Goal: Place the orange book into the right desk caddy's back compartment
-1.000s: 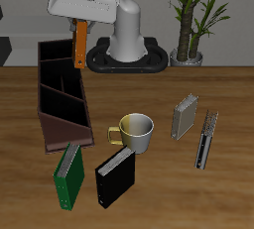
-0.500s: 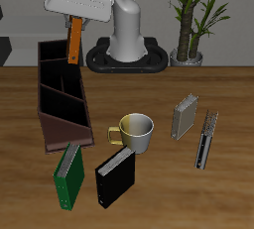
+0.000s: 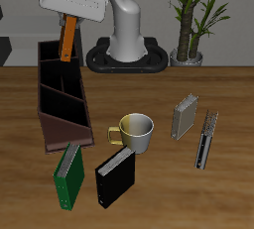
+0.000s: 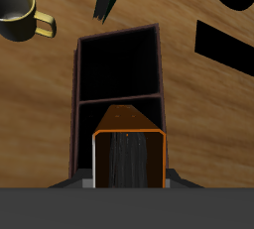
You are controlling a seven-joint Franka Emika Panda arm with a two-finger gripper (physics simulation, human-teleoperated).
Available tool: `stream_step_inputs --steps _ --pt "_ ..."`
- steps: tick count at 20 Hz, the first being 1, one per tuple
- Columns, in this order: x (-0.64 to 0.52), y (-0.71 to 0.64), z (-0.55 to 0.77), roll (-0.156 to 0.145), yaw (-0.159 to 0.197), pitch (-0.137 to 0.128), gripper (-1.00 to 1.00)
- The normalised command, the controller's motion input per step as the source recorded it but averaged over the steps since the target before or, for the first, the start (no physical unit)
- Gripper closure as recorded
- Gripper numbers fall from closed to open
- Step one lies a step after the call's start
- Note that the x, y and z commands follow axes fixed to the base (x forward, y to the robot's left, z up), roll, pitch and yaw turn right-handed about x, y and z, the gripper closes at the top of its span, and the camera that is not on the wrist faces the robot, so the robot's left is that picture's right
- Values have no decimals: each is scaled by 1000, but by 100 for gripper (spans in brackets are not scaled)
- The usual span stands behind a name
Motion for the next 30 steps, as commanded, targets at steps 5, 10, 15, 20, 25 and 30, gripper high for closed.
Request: stream_step_inputs --steps 5,10,15,20,25,30 --pt "32 -195 -40 -54 -27 26 100" --pt "13 -81 -6 -24 -2 -6 100" --pt "55 19 -66 -7 -7 8 100" --pt "108 54 -28 7 -14 6 100" --pt "81 -26 -80 -8 -25 13 100" --pt "-15 -16 -102 4 -23 22 100"
